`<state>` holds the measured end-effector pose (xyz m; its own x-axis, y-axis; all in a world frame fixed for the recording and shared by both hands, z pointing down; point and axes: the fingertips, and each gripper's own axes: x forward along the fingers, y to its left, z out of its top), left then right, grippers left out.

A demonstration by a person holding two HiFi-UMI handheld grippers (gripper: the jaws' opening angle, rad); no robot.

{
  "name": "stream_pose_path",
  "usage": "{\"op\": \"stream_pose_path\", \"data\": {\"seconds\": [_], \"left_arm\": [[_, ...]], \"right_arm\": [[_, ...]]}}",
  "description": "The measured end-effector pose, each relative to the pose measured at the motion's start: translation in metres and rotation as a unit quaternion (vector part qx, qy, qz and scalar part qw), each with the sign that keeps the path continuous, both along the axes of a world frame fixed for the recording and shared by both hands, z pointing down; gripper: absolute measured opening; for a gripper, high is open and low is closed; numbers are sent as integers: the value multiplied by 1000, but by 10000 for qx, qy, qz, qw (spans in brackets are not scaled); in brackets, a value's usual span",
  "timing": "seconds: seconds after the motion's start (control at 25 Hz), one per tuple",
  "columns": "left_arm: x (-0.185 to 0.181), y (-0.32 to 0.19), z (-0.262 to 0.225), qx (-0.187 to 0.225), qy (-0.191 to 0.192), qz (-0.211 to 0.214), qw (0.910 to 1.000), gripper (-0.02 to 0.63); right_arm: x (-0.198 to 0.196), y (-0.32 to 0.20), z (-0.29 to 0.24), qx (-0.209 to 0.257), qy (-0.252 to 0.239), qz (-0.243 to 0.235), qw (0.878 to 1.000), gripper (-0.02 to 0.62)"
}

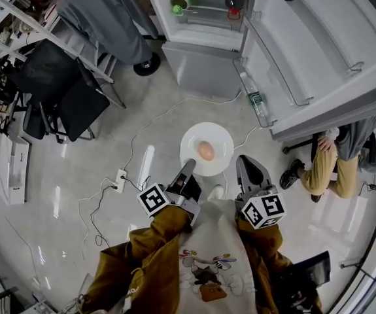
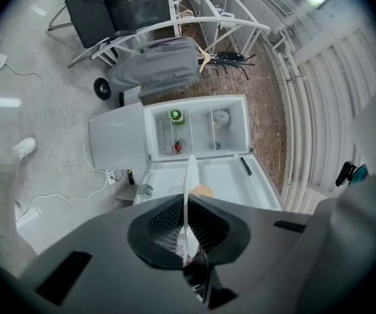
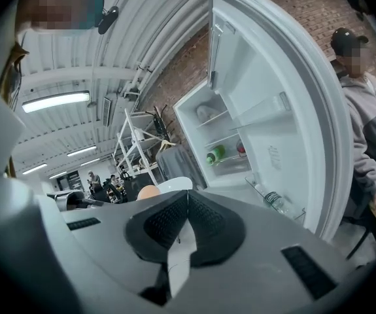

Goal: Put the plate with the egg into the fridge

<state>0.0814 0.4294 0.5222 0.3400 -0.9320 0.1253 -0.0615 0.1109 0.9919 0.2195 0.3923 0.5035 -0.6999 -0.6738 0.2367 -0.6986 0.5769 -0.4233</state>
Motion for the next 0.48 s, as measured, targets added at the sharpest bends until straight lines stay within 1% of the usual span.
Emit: {"op": "stream_pose_path", "data": {"seconds": [0.2,0.32,0.48], "left_arm": [[-33,-39,1,-6,101,-25,9999,17],[-59,-67,-6,130,119,-1,9998,17],[-92,-101,-12,182,199,34,9996,17]], "right_arm": [[-32,-40,3,-113,40,-15,9999,5],[-58,-67,-4,-48,69,-15,10000,5],[-88,-103,-12,-54,73,156,9998,5]]}}
